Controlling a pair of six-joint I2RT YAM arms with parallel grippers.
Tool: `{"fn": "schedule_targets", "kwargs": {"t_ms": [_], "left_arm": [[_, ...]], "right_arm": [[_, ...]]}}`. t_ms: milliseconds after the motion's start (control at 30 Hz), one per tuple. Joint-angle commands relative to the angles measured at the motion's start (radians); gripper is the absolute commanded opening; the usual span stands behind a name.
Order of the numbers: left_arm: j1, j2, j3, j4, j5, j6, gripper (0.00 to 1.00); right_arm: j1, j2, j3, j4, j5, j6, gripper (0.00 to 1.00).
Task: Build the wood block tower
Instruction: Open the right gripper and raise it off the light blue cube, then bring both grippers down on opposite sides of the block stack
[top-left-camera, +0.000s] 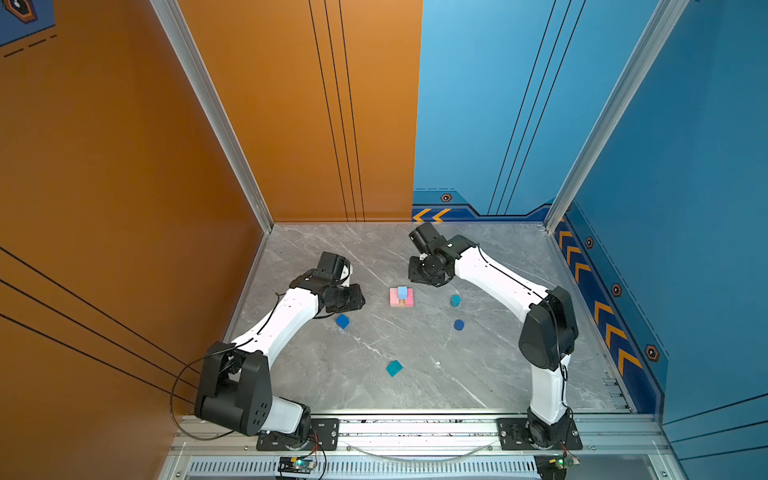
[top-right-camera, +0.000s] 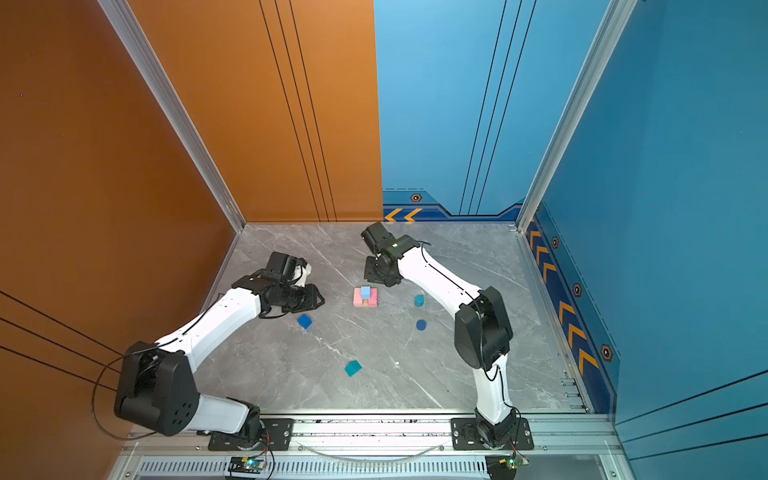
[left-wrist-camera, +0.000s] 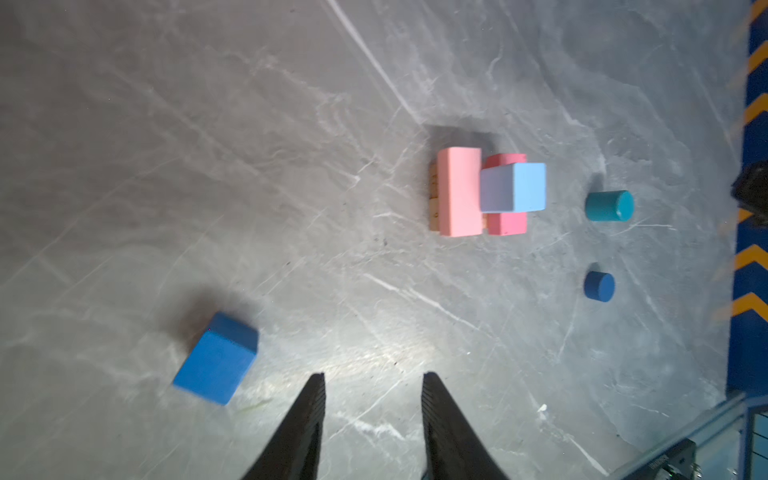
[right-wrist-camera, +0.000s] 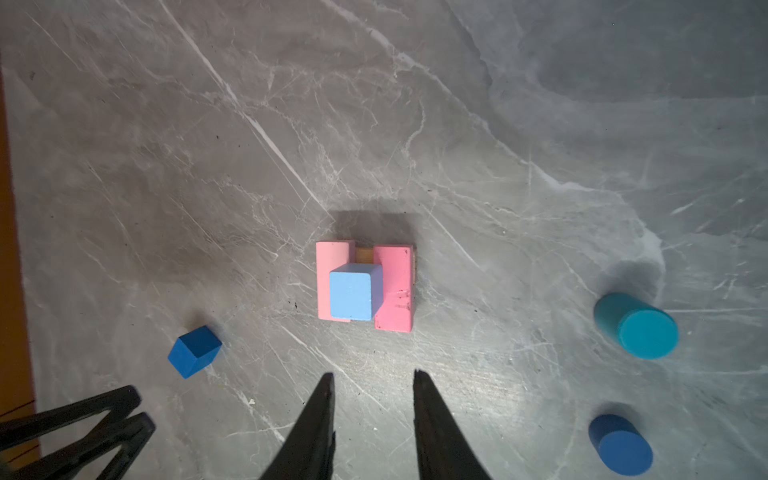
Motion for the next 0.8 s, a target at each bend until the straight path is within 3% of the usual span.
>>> {"fn": "schedule_targets", "kwargs": {"t_ms": [0,400,767], "left_arm": [[-0.012,0.075,0.055,0.079,0.103,-0.045,0.38],[-0.041,0.334,0.221,0.118,0.188,-0.092,0.34],[-0.044,0.445,0.28,0.116,0.203,-0.105,0.32]], "right_arm": [[-0.028,-0.009,-0.084,0.101,-0.09,-0.009,0.27],[-0.125,0.014,-0.247,0.325,-0.299,0.032,0.21],[-0.138,0.095,-0.263,0.383,-0.366,0.06,0.25]]}}
